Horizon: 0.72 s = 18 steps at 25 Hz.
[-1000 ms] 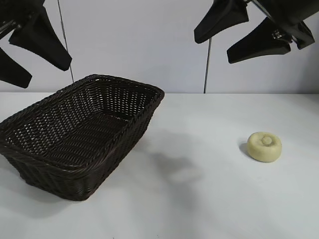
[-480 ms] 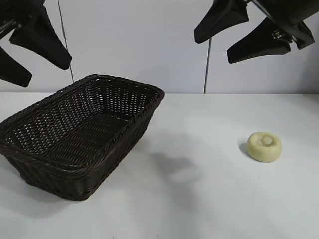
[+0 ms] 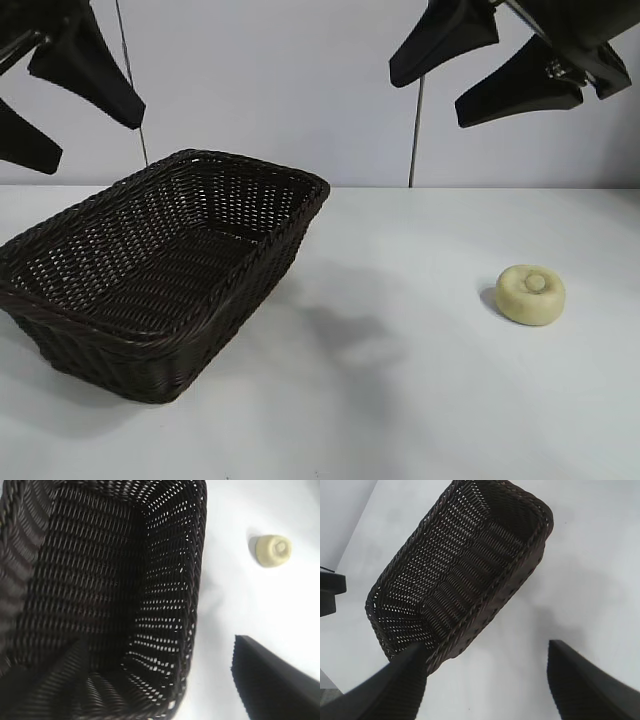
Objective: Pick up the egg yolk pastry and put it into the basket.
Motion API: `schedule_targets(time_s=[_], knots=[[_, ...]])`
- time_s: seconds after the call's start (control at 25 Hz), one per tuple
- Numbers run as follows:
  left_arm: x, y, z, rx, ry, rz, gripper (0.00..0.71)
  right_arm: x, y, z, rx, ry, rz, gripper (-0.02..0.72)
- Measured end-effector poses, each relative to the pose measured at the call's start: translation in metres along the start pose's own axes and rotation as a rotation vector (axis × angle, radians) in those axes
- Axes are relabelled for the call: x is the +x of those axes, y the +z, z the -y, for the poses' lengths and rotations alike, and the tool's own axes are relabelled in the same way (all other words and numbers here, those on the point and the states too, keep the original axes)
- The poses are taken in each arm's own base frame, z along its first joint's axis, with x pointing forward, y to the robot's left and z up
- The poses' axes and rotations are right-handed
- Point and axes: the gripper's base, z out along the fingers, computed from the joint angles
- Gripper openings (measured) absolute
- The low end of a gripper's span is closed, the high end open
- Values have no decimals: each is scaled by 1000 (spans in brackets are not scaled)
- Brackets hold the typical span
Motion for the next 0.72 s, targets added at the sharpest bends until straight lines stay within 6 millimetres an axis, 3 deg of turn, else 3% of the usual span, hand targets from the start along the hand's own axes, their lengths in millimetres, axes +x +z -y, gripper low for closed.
schedule_targets(time_s=[0.24,0.52,0.72], knots=[[1,0,-2,-26,-191,-8,571,0,0,0,-1,1,0,496],[18,7,1,-145,-178,-26,571,0,0,0,-1,2,1,496],[29,12,4,-266,-214,60,571,0,0,0,-1,2,1,496]])
